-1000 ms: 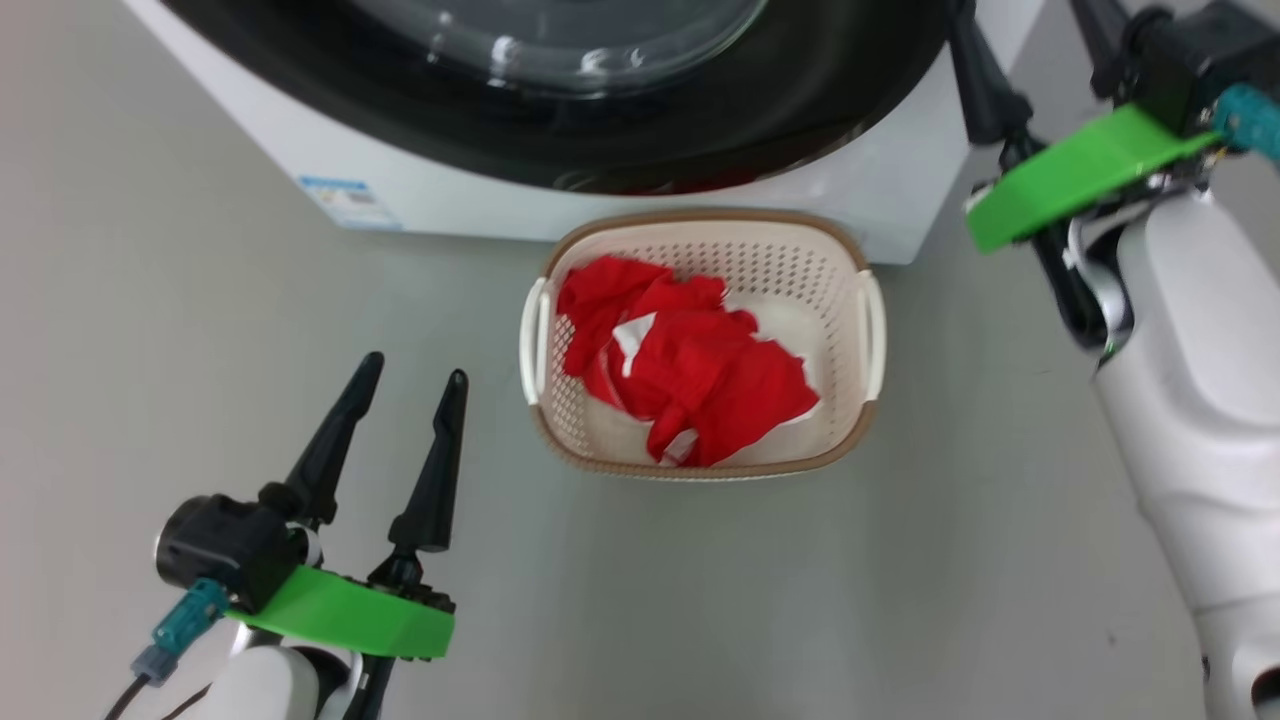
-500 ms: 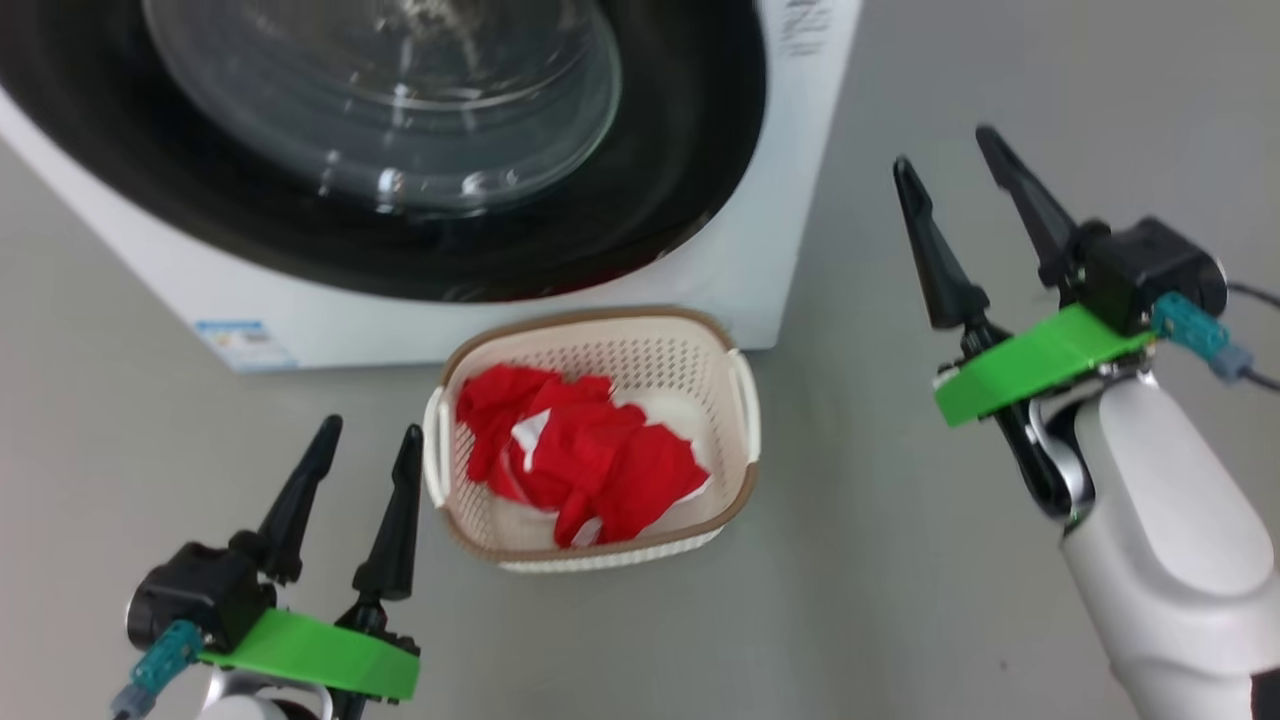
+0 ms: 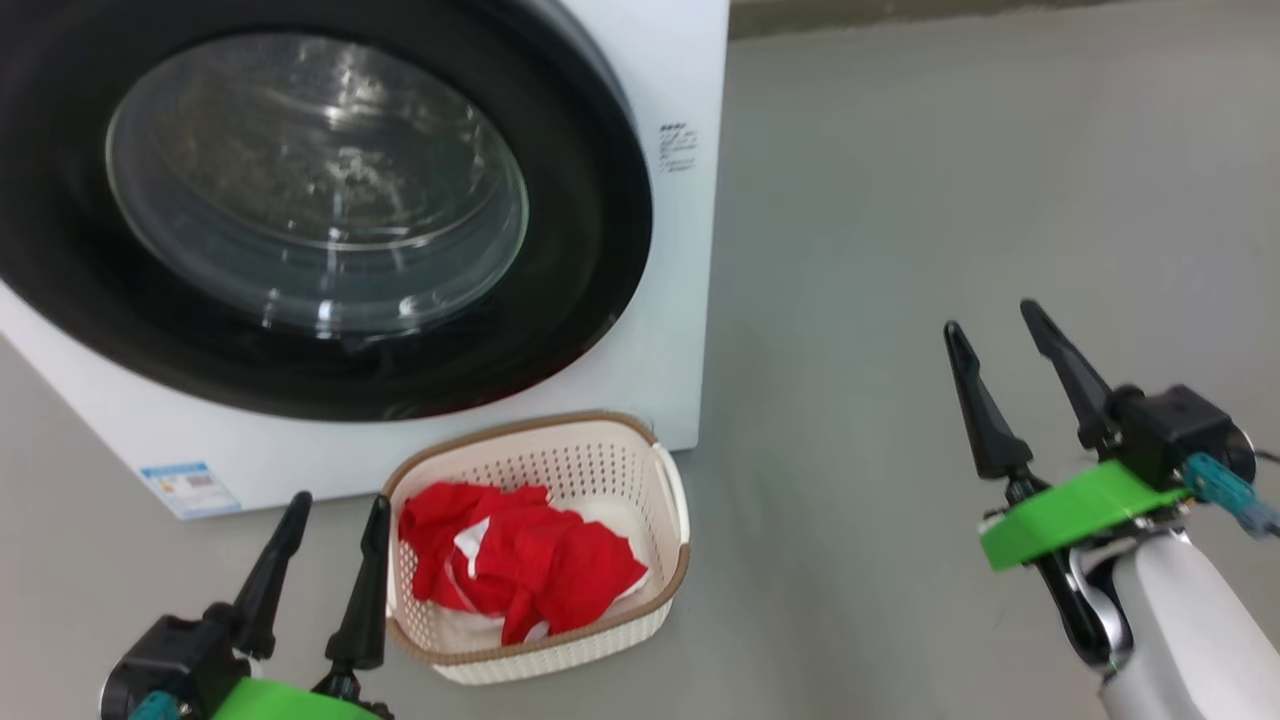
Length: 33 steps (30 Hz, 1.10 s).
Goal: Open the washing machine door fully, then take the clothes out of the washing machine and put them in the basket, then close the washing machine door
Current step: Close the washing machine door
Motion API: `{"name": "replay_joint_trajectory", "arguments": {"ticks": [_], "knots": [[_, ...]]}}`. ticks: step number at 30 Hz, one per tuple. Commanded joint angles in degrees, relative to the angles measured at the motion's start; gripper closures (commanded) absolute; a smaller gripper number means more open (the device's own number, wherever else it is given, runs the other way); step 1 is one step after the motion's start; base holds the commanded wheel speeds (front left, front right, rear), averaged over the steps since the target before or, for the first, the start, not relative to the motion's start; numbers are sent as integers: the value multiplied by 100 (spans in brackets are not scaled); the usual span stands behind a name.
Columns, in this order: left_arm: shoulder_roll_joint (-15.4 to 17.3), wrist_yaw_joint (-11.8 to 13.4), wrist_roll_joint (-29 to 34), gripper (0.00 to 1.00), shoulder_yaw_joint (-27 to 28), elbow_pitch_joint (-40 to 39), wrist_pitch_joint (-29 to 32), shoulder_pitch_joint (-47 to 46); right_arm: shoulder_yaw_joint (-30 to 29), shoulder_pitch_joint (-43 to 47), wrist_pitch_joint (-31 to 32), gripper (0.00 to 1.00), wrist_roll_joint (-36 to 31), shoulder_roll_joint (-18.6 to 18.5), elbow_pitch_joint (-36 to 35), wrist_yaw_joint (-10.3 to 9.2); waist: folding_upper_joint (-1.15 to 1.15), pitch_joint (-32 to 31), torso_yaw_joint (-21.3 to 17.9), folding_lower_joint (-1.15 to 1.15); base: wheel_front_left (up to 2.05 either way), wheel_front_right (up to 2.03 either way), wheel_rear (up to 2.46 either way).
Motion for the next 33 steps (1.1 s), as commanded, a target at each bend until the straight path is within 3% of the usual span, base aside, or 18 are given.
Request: {"name": "replay_joint_trajectory", "arguments": {"ticks": [1,14,33], "knots": [[70,-31,48,0,244,-168,-52,-43,11,58,-22,0,66,-18,-239,-8,0,-241,-183,0,0,0,0],[25,-31,254,0,477,-226,-52,355,-356,1241,-22,0,-4,-16,-1079,-8,0,-565,-219,0,0,0,0],[159,-31,253,0,533,-305,-52,526,-498,1840,-22,0,-153,220,-1249,-8,0,-732,-234,0,0,0,0]]}}
